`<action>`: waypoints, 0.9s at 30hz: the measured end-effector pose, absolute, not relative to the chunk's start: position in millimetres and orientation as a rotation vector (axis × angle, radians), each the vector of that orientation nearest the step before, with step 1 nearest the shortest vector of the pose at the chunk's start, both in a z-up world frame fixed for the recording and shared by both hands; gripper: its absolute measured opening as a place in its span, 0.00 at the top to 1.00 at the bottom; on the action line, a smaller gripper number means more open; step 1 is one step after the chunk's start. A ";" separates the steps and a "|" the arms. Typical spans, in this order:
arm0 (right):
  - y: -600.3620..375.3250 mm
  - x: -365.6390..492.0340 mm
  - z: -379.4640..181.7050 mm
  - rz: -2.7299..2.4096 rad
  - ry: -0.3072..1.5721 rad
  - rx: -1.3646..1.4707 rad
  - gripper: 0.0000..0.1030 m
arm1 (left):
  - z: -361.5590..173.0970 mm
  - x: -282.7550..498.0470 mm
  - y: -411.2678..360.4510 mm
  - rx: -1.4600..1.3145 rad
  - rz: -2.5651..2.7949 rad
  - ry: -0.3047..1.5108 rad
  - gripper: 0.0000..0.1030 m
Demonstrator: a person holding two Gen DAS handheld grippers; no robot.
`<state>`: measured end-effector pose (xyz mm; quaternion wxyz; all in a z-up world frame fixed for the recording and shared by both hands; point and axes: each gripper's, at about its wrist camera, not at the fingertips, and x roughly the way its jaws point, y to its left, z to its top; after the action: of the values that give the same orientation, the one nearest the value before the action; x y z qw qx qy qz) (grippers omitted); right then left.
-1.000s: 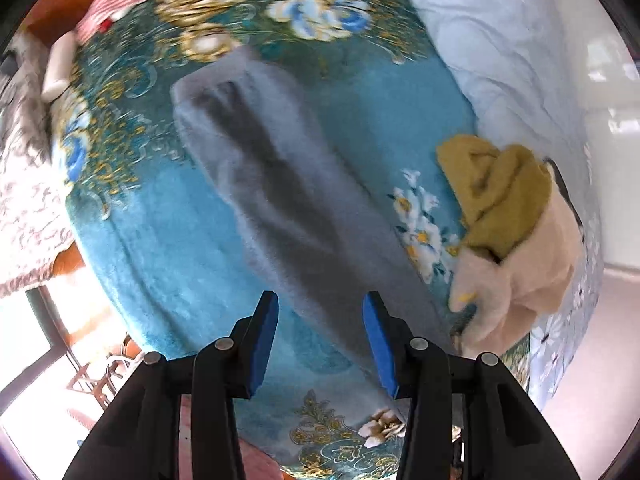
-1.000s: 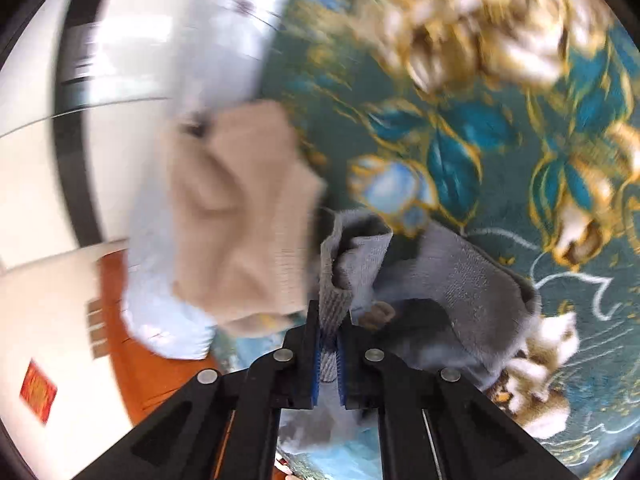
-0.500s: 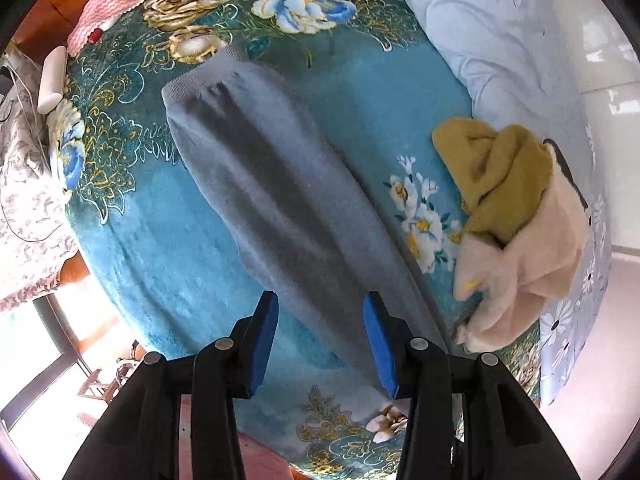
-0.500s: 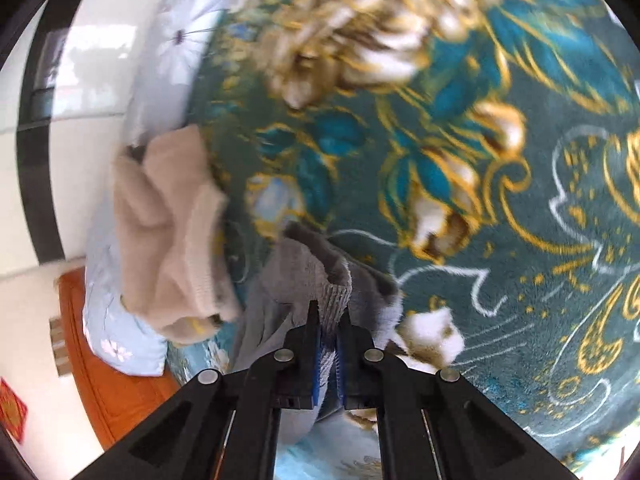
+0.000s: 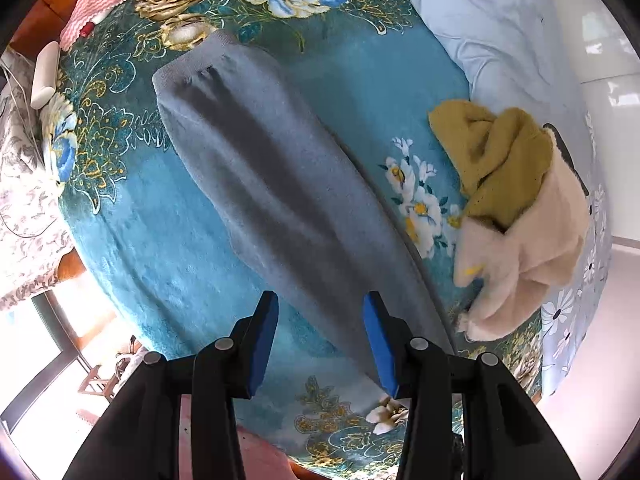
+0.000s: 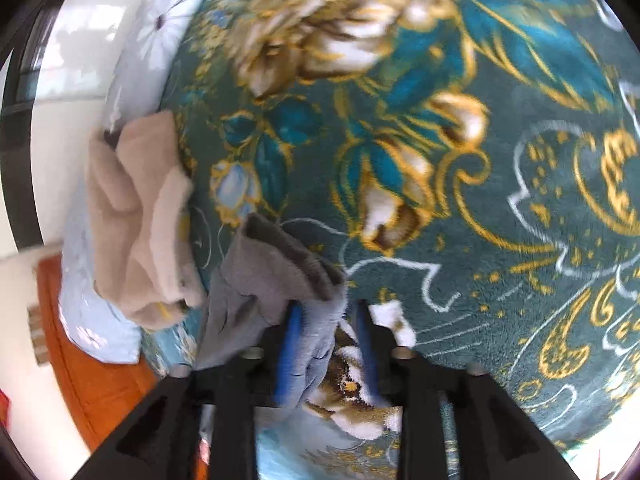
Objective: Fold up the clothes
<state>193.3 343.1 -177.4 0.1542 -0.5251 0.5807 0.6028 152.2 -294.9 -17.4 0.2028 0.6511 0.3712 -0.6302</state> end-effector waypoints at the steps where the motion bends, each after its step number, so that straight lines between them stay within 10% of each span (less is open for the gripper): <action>1: 343.0 195.5 -184.4 1.700 1.692 -1.507 0.57 | -17.1 153.5 -295.0 1.817 -1.757 1.035 0.56; 11: 336.0 197.5 -203.5 1.583 1.782 -1.383 0.61 | 3.0 178.5 -317.1 1.738 -1.762 1.060 0.56; 15: 324.2 180.4 -194.9 1.630 1.782 -1.409 0.81 | 1.6 191.3 -331.6 1.717 -1.733 1.098 0.56; 27: 260.6 150.1 -76.6 2.029 1.601 -1.340 0.86 | -27.6 189.6 -388.1 1.729 -1.721 1.281 0.56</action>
<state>150.1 260.6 -76.6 0.1151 -0.4572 0.5462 0.6924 189.6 -388.1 -27.6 0.1920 0.6157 0.4562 -0.6131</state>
